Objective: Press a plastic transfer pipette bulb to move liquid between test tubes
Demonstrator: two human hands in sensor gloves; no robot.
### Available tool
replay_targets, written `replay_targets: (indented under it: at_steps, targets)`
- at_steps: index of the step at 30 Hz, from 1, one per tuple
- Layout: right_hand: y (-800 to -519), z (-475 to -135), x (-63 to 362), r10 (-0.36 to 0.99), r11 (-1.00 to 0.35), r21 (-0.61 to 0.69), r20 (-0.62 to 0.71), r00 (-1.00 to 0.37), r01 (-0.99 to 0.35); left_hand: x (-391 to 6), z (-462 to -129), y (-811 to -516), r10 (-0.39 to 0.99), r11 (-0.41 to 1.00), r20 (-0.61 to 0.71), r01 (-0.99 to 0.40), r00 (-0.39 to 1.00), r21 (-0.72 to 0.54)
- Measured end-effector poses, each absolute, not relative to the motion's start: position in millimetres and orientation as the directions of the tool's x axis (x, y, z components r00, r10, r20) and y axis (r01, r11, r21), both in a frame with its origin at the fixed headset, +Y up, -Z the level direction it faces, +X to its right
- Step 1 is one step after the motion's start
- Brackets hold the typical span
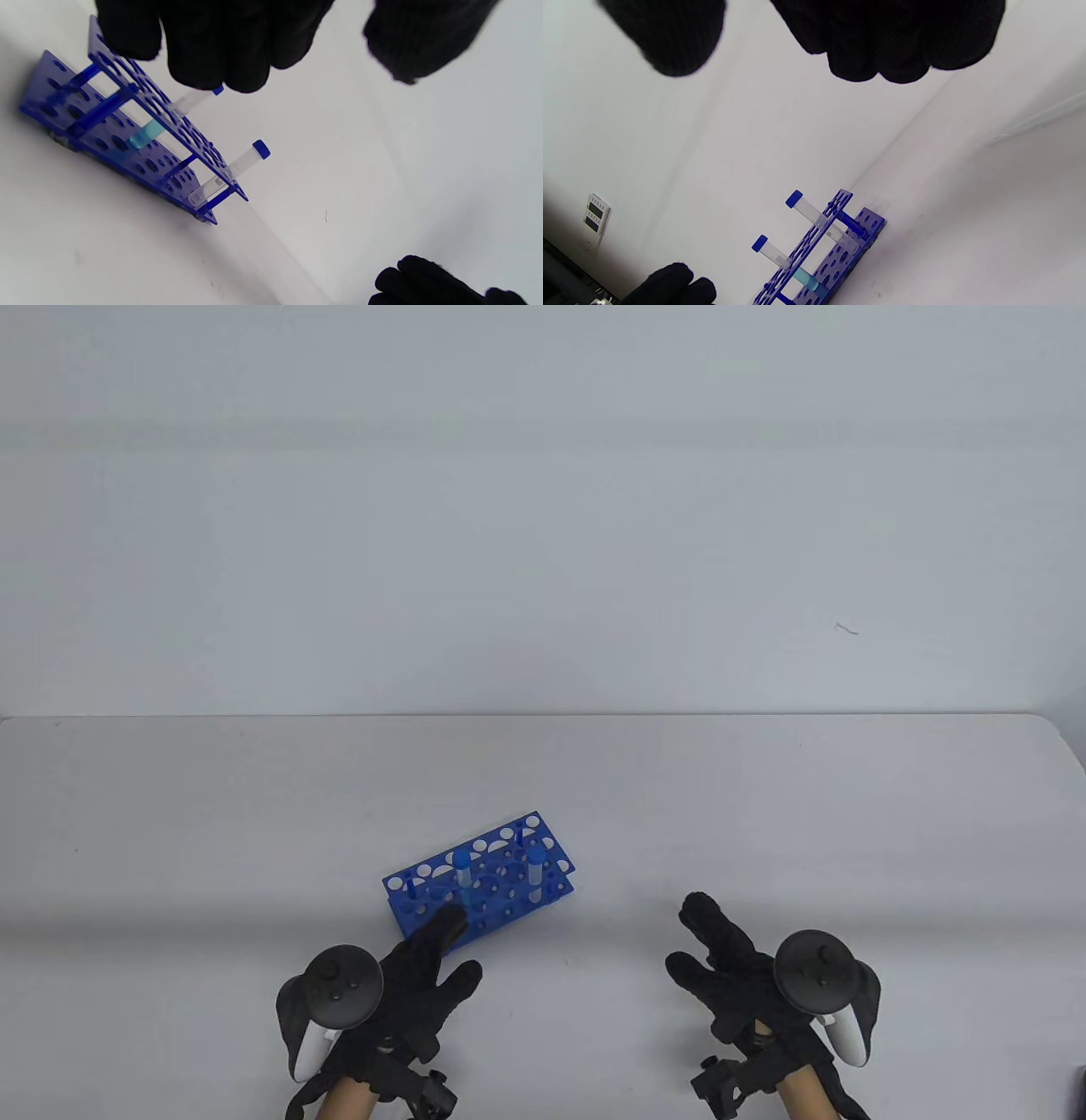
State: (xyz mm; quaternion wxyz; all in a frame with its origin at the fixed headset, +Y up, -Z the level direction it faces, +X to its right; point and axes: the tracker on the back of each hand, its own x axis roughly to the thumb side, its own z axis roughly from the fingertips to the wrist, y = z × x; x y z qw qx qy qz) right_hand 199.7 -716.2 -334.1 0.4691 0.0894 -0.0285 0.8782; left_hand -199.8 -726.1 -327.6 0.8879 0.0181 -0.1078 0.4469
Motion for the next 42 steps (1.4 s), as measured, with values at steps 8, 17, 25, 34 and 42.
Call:
replay_targets:
  at_steps: [8,17,25,34,42]
  targets:
    - [-715.4,-333.6,199.5,0.820,-0.557,0.036,0.181,-0.542,-0.830,-200.4,-327.4,-726.2,0.789,0.601,0.204,-0.797,0.579,-0.064]
    - [-715.2,-333.7,199.0,0.821,-0.557,0.039,0.180,-0.542,-0.830,-200.6,-327.8,-726.4,0.788,0.602,0.204,-0.796,0.580,-0.065]
    - [-714.7,-334.1,199.2,0.820,-0.559,0.042,0.178,-0.545,-0.828,-201.3,-328.4,-726.2,0.791,0.599,0.202,-0.798,0.578,-0.065]
    - [-714.5,-334.8,199.1,0.816,-0.566,0.045,0.177,-0.551,-0.823,-201.8,-329.7,-725.5,0.789,0.601,0.208,-0.797,0.579,-0.062]
    - [-714.5,-334.9,198.8,0.816,-0.566,0.046,0.175,-0.552,-0.823,-201.0,-329.2,-724.7,0.774,0.619,0.218,-0.784,0.595,-0.057]
